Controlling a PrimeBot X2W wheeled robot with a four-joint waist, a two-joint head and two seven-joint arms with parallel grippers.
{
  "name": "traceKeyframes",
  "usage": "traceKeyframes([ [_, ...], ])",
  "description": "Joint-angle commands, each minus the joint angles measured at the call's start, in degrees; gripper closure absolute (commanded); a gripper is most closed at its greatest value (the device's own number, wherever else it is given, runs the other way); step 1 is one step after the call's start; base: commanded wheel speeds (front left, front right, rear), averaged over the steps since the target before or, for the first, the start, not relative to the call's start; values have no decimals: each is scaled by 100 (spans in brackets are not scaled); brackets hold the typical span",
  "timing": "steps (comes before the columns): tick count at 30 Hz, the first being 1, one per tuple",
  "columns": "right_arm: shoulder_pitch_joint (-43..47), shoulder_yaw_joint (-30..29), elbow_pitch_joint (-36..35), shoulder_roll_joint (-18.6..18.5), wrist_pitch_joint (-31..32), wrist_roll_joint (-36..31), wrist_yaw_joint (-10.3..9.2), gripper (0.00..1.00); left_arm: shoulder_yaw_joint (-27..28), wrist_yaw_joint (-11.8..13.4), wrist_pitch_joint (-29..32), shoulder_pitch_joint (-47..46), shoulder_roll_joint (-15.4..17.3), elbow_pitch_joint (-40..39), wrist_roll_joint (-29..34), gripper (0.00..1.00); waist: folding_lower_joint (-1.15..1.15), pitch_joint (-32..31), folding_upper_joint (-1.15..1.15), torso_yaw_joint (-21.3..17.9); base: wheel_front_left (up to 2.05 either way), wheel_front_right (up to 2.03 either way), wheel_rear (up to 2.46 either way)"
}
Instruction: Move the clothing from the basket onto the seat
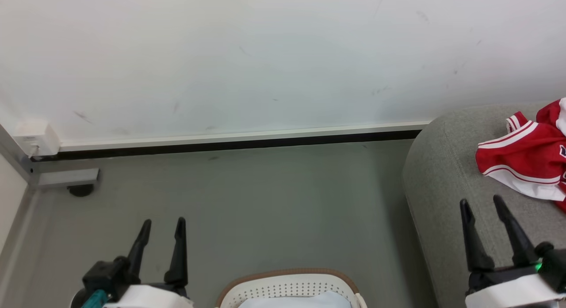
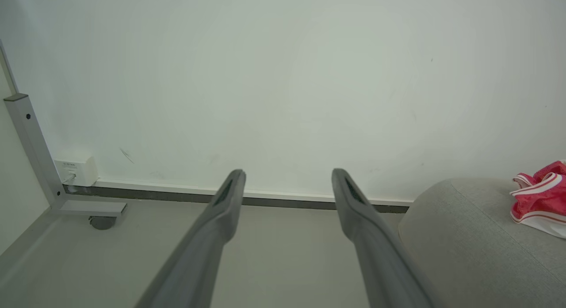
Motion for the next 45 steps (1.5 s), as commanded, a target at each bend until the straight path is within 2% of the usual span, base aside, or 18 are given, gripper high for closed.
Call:
traceKeyframes([
  [1, 192, -57, 32, 88, -17, -133, -13, 0, 133, -96, -5, 106, -52, 28, 157, 0, 1, 3, 0, -6, 0, 0, 0],
  [9, 501, -105, 86, 534, -17, -298, -13, 0, 597, -399, -5, 348, -358, 36, 657, 0, 1, 10, 0, 0, 0, 0, 0],
  [16, 506, -75, 140, 675, -17, -366, -13, 0, 772, -502, -5, 404, -487, 79, 887, 0, 1, 0, 0, 13, 0, 0, 0],
  [30, 387, 83, 242, 693, -18, -412, -13, 0, 920, -636, -5, 338, -551, 116, 939, 0, 1, -21, 0, -4, 0, 0, 0],
  [45, 371, 172, 260, 663, -18, -320, -13, 0, 861, -602, -5, 337, -552, 138, 712, 0, 1, -76, 0, -26, 0, 0, 0],
])
